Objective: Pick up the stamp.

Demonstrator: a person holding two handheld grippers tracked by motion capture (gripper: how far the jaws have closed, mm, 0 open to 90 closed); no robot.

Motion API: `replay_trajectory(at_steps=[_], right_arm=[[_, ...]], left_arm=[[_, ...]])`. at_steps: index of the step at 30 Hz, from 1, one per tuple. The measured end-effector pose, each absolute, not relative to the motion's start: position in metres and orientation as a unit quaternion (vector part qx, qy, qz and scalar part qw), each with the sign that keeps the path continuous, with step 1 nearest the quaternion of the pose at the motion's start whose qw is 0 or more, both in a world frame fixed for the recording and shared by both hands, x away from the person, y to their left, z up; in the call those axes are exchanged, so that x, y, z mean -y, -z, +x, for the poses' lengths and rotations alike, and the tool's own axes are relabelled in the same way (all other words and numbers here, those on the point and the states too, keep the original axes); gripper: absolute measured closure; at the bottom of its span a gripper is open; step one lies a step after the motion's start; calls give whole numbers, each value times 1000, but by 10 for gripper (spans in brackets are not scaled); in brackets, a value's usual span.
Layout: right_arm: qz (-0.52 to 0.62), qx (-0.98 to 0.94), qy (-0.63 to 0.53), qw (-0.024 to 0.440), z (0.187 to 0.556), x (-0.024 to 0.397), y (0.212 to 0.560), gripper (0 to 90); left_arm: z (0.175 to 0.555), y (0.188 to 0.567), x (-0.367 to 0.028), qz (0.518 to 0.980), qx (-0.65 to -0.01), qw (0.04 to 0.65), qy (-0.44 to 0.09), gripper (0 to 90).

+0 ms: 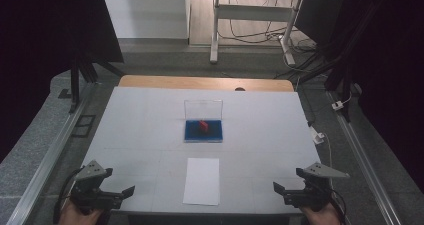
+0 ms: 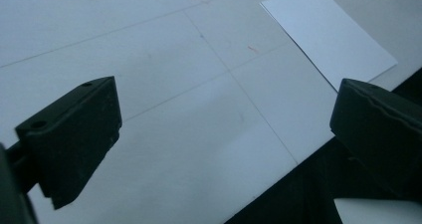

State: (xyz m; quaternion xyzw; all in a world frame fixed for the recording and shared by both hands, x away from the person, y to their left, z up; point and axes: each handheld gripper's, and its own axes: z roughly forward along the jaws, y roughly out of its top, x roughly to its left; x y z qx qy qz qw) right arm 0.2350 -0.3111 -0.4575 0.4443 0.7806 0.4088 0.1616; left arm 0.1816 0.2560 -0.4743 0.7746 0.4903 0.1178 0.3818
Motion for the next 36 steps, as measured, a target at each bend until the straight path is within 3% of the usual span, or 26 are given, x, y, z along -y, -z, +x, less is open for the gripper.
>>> replay_trajectory(at_steps=[8,36], right_arm=[[427,-797,-397,158,235,306,458,9],[408,-810,-395,144,240,298,456,0]], left_arm=[[182,475,-256,782,-485,365,-142,2],[182,476,-254,789,-485,354,-128,22]])
